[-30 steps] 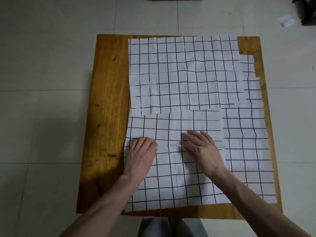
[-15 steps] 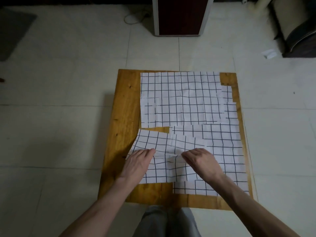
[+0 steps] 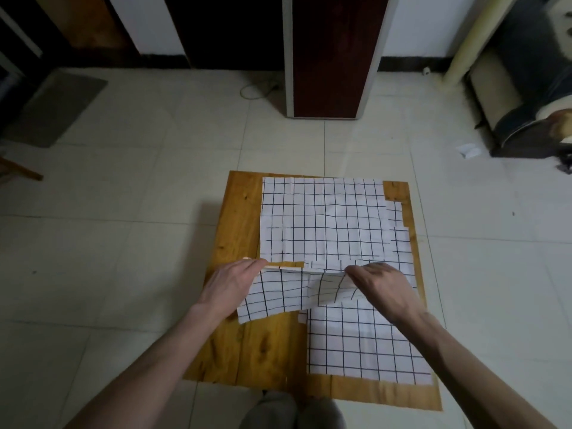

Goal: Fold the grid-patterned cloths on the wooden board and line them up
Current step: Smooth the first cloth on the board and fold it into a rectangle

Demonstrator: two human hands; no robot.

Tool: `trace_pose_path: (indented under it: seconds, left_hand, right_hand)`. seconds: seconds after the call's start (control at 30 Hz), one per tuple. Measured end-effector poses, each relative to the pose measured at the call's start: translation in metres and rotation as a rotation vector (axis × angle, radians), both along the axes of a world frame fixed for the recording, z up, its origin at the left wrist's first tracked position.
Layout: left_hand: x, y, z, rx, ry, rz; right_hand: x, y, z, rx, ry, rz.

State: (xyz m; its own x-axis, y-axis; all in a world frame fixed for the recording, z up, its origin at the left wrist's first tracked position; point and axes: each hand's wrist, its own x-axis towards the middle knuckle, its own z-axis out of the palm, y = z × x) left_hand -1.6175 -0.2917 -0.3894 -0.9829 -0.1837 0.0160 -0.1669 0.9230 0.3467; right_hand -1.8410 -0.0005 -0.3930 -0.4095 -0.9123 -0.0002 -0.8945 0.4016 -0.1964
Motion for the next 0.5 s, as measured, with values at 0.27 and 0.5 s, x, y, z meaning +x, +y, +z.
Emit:
trace_pose_path:
  seconds: [0.27,0.5]
  left_hand:
    - [0.008,-0.005,-0.010,0.007,0.100,0.007]
    - [0.032,0.011,-0.060,-0.002,0.128,0.042]
  right_hand:
    - [-0.004,0.021,0.007,-0.136,0.076,-0.052]
    - [0.022,0.041,-0.035,-0.185,0.065,-0.110]
